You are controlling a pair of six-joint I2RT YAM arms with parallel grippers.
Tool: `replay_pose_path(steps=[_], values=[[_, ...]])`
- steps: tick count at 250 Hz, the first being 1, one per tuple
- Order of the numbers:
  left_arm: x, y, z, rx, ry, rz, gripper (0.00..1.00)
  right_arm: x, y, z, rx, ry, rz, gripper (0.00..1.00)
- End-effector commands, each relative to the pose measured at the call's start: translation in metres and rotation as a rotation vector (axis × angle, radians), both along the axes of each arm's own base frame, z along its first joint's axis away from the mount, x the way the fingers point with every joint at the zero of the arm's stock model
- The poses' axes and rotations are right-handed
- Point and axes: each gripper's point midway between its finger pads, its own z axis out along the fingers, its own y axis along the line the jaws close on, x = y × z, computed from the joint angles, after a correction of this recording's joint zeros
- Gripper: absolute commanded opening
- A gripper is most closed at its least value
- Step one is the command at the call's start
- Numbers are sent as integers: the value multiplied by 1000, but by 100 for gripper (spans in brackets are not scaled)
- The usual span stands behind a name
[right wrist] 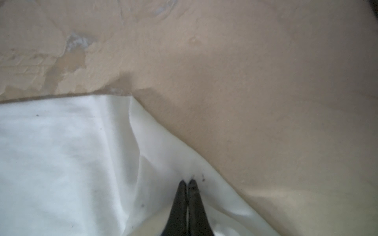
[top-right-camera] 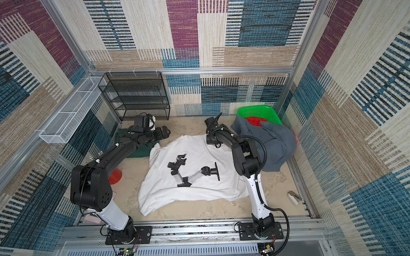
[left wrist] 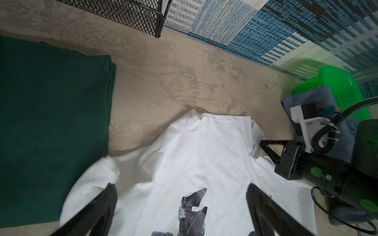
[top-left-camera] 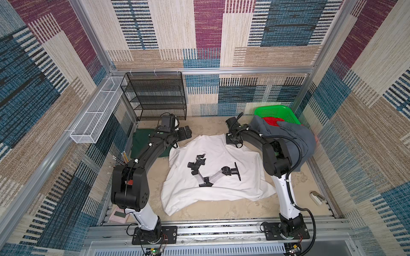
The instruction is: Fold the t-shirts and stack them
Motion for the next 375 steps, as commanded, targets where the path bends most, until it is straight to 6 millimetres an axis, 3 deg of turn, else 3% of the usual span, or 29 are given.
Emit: replay_pose_path(steps=[1, 56, 78, 125, 163, 179, 246, 375], values=[[3, 1, 9, -7, -30, 6, 99, 3, -6, 17, -24, -38, -21, 2], [3, 3, 7, 9, -31, 13, 99, 8, -23, 48, -69, -97, -56, 0], [4, 4, 5, 16, -26, 16, 99, 17, -39, 60, -74, -117, -90, 0], [5, 9, 3, 47, -23, 28, 99, 30, -81, 72, -106, -126, -164, 0], [7, 11, 1, 57, -23, 32, 99, 31, -93, 73, -102, -119, -163, 5], [8, 10, -1, 58, -16, 31, 99, 31, -93, 73, -95, -116, -159, 12], [11, 8, -10, 59, 16, 19, 99, 28, -86, 62, -41, -91, -134, 24], [9, 8, -11, 62, 12, 16, 99, 22, -72, 45, 38, -63, -100, 19]])
